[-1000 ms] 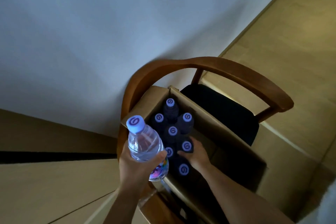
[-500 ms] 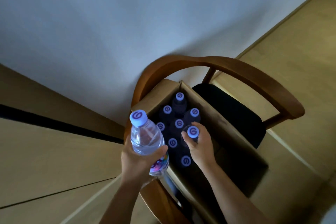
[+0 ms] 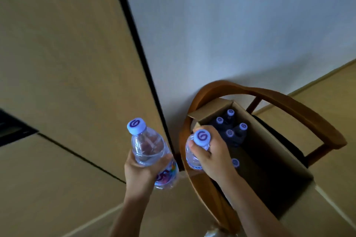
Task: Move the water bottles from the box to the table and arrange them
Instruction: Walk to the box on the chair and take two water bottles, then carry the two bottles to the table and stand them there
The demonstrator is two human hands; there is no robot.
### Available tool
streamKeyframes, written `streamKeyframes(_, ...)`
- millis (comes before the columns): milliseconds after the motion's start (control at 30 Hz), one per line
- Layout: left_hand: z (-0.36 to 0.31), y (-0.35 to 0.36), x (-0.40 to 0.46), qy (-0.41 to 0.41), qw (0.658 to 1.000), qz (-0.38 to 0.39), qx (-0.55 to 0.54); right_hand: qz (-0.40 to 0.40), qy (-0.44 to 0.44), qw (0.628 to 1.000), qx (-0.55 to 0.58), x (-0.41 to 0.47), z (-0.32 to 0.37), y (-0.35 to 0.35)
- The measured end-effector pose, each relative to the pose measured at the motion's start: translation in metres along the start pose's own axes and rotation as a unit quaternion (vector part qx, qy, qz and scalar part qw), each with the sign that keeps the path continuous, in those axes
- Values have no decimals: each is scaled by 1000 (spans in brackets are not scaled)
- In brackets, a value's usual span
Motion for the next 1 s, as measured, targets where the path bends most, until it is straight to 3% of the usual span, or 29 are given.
streamKeyframes(167,-18,-150,-38,40,992,-115,-12,98,-41,992,70,-48,85,107)
streamKeyframes(367,-29,-334,-104,65,949,-307,-28,287,-79,944,142,-130,186,254)
streamKeyframes(733,-1,-579,-236,44,791,-610,-17,544,-178,793,211,-296,332,487)
streamKeyframes(1000,19,-739,-255,9,660,-751,-4,640,-272,675,247,-384,428,648)
Point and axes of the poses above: each hand's wrist, its own x-axis towards the middle knuckle, its own y-axis out of the palm, z = x × y, the point moved 4 cm from there along x, towards the middle knuckle, and after that the axes turned 5 degrees about -z, right-handed, at the moved point
